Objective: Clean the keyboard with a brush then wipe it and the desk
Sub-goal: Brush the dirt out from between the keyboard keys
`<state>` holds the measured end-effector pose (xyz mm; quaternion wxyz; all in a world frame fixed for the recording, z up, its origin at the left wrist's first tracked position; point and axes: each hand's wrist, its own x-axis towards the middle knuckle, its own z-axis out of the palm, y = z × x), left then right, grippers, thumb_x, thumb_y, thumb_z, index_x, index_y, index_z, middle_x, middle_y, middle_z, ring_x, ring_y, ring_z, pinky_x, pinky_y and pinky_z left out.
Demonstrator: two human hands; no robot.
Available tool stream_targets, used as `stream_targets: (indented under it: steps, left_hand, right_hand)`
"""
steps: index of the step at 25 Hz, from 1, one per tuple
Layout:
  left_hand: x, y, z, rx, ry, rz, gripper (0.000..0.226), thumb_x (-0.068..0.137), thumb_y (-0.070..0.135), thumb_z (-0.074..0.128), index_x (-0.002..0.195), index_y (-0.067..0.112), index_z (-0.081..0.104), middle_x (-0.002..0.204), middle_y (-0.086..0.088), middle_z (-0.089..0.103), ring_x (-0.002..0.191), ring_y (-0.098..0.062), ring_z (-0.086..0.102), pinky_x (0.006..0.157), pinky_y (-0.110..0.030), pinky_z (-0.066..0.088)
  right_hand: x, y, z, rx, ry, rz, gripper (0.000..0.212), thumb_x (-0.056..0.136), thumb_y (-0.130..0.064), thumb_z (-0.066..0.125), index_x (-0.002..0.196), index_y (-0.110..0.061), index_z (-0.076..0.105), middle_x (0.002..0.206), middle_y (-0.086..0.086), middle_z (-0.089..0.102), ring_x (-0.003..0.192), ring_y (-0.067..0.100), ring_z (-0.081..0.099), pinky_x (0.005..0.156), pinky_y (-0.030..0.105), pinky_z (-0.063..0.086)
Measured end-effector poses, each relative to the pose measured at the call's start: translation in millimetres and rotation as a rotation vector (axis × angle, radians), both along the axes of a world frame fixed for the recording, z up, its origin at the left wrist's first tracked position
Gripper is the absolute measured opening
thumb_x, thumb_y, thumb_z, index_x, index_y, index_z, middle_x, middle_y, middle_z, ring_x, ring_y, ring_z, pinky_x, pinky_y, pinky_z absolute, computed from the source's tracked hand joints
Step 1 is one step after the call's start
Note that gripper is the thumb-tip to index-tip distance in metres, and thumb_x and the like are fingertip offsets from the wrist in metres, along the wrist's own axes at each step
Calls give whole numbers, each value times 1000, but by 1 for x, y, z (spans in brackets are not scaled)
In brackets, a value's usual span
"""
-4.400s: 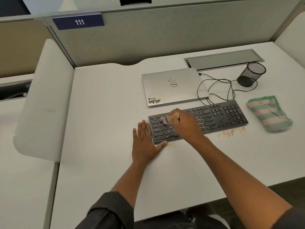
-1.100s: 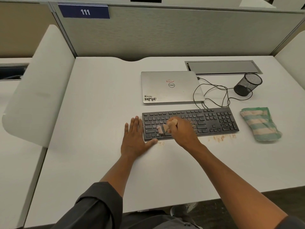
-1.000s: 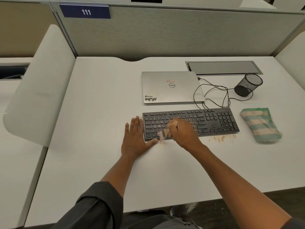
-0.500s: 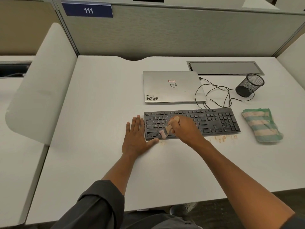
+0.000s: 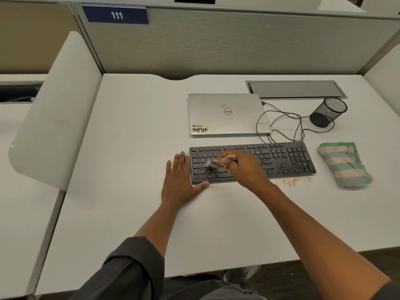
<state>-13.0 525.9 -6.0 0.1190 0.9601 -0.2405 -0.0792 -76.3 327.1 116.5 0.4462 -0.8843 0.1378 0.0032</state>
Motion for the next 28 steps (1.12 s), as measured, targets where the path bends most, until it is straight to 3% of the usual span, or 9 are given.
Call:
stream_targets:
  steps: [4,9,14,18,22,25,28]
  left_hand:
    - [0,0,0,0,0,0,119,81,91,24,162,8,-2,170,-9,-8,155,-20,-17,126,-45,-9]
    - [-1,0,0,8,0,-1,118,81,92,23,161,9,-5,170,-9,-10,155,-20,-18,126,-45,-10]
    - [0,0,0,-6,0,-2,119,81,91,24,162,8,-4,170,-9,-9,156,-21,-16,126,-45,-10]
    - [0,0,0,-17,-6,1,118,82,91,27,162,9,-2,170,-9,-8,156,-20,-16,126,-45,-10]
    - [0,0,0,-3,0,-2,119,82,91,25,162,9,-3,170,-8,-11,155,-19,-19,126,-44,-11]
    - [0,0,0,-15,2,-4,120,80,92,24,162,9,-3,170,-8,-11,155,-19,-19,126,-44,-12]
    - [0,0,0,-16,4,-4,120,80,92,24,162,9,-3,170,-9,-9,155,-19,-17,126,-44,-11]
  right_hand:
    - [8,2,-1,83,33,-65,15,96,-16,60,97,-22,74,72,2,70,56,2,58,57,25,50]
    - [3,9,-4,104,-15,-87,12,94,-28,64,99,-25,74,79,-8,72,66,8,67,59,27,57]
    - [-8,27,-18,4,-78,-57,11,92,-27,67,98,-24,75,82,-23,66,73,-13,60,63,6,41]
    - [-23,34,-41,-110,-212,-110,29,92,-29,64,118,-18,71,103,-5,75,86,6,68,78,28,55]
    - [-20,37,-52,-257,-182,-25,45,96,-38,51,137,-22,57,114,0,71,97,22,62,91,32,45]
    - [-21,34,-61,-439,-155,70,42,98,-24,54,140,-23,53,110,3,71,96,28,56,89,41,47]
    - [-27,17,-62,-571,-133,78,50,92,-1,52,139,-17,55,108,7,70,91,31,54,70,44,51]
